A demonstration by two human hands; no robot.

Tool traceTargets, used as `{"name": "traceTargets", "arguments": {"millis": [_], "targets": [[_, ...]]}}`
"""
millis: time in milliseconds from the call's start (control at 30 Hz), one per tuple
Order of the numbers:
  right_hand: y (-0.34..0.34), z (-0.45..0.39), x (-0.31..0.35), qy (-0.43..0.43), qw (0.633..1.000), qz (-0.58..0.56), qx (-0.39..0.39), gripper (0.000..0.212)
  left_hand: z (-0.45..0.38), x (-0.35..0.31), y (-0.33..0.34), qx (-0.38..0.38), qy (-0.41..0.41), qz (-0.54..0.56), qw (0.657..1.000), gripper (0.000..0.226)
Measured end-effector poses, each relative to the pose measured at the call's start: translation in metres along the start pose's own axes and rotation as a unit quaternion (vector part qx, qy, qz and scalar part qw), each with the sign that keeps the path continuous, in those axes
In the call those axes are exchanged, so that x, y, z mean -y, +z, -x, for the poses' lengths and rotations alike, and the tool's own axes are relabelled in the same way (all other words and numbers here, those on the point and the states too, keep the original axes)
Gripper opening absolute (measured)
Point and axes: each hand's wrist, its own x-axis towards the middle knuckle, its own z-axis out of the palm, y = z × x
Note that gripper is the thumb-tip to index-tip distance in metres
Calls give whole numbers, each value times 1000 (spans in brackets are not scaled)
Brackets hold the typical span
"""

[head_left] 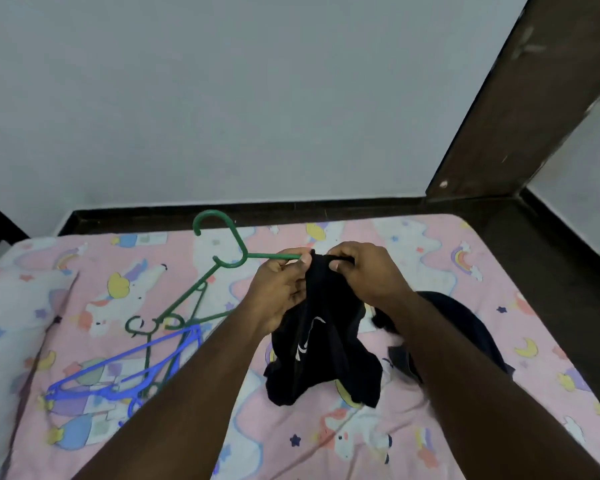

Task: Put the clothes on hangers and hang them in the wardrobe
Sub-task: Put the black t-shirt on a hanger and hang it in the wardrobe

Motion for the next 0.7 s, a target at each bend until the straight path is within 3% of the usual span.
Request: {"name": "traceTargets", "arguments": {"millis": [200,300,433,567,700], "targets": [[-27,22,44,-21,997,-13,-75,16,38,-41,-10,34,93,-206,974,19],[-38,32,55,-14,992,-23,-120,15,45,-55,-8,-31,149,-228,962,3],[-49,45,67,-9,984,-41,-173,15,50,-58,-5,-89,215,-266,936,17],[-56,58,73,2,983,-47,-180,12,60,-73,6,-107,255,-200,940,9],[-58,68,76,-5,982,-62,-179,8,71,-93,23,-99,207,-26,973,29]]}}
